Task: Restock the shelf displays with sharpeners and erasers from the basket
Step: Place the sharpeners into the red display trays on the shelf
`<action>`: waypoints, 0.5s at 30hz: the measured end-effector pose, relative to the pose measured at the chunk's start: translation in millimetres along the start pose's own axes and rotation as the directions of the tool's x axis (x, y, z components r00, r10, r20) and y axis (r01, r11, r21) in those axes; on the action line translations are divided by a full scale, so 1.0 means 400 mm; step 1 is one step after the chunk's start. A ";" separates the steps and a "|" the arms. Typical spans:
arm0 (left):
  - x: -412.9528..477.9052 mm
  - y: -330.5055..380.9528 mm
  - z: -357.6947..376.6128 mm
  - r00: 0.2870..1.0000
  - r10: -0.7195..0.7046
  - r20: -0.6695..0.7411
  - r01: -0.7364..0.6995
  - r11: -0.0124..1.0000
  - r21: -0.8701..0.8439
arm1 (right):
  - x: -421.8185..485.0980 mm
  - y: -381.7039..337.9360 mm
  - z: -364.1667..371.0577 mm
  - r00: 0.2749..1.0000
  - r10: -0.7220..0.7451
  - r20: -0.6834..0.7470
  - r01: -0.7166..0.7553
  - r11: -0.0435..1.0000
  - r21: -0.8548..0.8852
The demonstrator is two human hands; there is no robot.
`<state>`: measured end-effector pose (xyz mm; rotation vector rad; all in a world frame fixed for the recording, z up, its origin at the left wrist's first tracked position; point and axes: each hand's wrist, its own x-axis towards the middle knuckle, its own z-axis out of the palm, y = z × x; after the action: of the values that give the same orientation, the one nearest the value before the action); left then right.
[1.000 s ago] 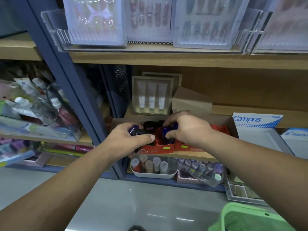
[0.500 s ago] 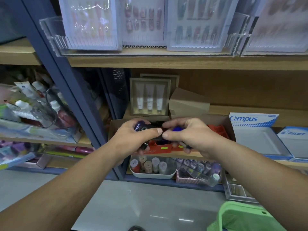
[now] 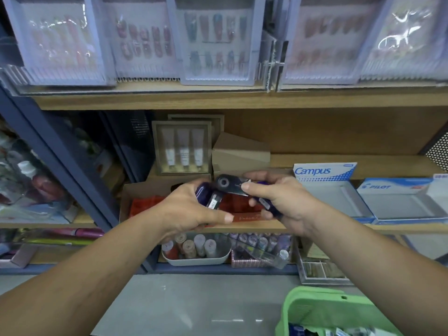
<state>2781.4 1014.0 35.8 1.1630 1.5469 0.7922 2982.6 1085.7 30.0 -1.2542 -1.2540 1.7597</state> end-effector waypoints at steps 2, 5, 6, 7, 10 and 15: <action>0.012 -0.005 -0.002 0.995 -0.037 -0.095 0.047 0.994 0.102 | 0.012 0.000 -0.026 0.991 -0.028 -0.132 0.029 1.000 0.001; 0.032 -0.006 -0.005 0.969 -0.054 -0.241 0.100 0.978 0.184 | 0.032 0.007 -0.049 0.957 -0.091 -0.274 0.067 0.993 -0.095; 0.035 -0.001 -0.006 0.964 -0.039 -0.263 0.095 0.975 0.200 | 0.043 0.009 -0.050 0.949 -0.101 -0.297 0.073 0.992 -0.105; 0.037 0.004 -0.007 0.964 -0.022 -0.266 0.080 0.974 0.210 | 0.053 0.010 -0.047 0.944 -0.109 -0.310 0.079 0.991 -0.107; 0.039 0.016 -0.008 0.967 0.009 -0.255 0.048 0.975 0.216 | 0.087 0.003 -0.020 0.945 -0.153 -0.291 0.106 0.980 -0.170; 0.042 0.009 -0.019 0.964 0.007 -0.267 0.022 0.994 0.106 | 0.143 0.006 0.033 0.959 -0.216 -0.182 0.140 0.924 -0.357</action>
<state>2774.7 1031.3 35.7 1.1636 1.8349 0.8983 2950.5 1130.5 9.6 -1.4285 -1.5330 1.2709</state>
